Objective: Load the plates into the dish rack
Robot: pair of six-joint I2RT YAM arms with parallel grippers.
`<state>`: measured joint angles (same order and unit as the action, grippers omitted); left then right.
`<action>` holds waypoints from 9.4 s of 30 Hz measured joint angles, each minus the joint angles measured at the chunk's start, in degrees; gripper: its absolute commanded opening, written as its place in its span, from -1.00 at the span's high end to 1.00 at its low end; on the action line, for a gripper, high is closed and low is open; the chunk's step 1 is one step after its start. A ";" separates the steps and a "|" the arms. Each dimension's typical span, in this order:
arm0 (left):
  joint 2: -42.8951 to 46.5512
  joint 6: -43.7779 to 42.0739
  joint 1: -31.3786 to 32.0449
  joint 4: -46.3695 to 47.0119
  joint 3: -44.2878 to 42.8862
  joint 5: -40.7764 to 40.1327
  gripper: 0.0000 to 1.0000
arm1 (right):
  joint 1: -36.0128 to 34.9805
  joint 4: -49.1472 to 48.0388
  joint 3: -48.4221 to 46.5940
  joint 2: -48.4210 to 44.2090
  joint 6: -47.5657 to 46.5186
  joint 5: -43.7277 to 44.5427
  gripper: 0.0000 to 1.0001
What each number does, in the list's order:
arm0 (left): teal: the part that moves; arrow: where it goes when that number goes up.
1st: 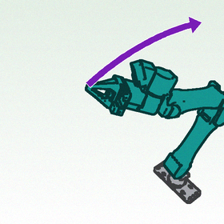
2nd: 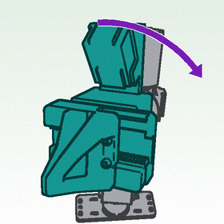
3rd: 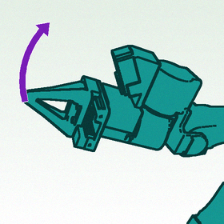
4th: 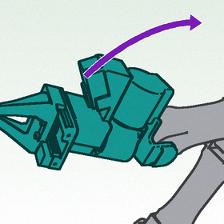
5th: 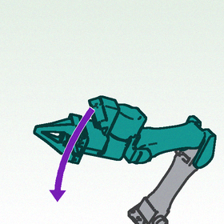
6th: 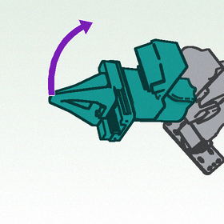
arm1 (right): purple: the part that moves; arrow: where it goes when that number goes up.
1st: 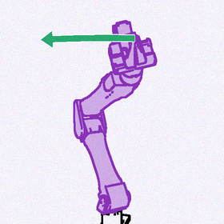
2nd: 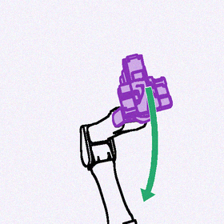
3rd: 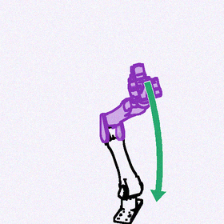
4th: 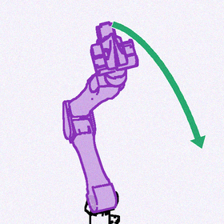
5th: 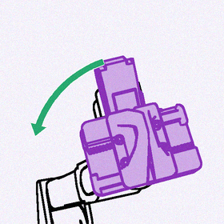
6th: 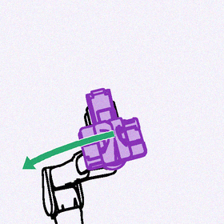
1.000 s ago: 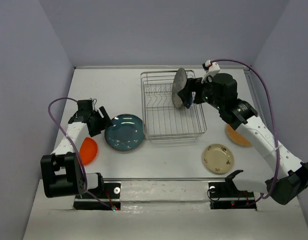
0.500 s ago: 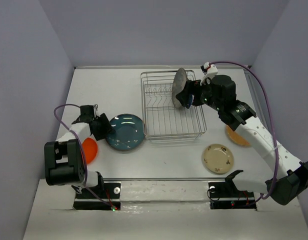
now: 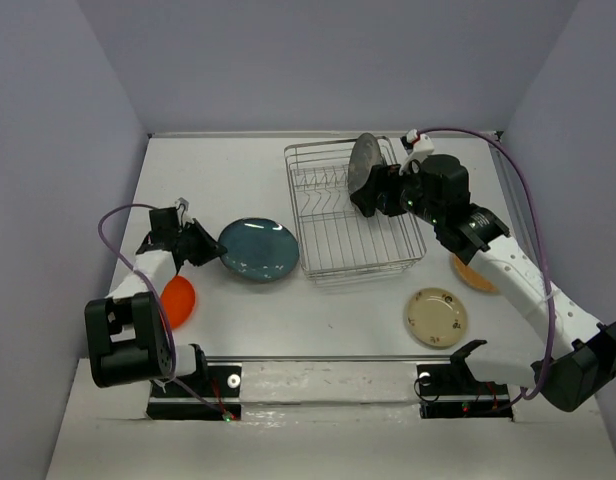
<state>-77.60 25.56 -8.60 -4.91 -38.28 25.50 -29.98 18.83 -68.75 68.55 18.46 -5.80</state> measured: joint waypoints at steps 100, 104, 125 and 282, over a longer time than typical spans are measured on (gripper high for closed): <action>45.75 -3.26 19.78 0.72 6.32 -0.15 -0.98 | -0.33 14.12 -34.56 36.11 -12.11 39.98 0.87; 45.75 -3.26 19.78 0.72 6.32 -0.37 -0.98 | -0.31 13.81 -32.59 37.00 -10.23 37.88 0.86; 43.67 -0.61 19.78 0.15 2.14 -1.90 -0.98 | -0.70 9.01 -27.91 36.83 -4.92 31.06 -0.59; 55.56 -5.60 32.26 -4.92 3.28 -12.09 -0.98 | -12.87 7.80 -45.97 55.10 -22.80 66.69 0.87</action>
<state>-22.04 19.97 23.66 -9.82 -35.00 13.41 -42.85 26.63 -114.72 123.66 -4.34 60.88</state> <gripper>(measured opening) 0.990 0.088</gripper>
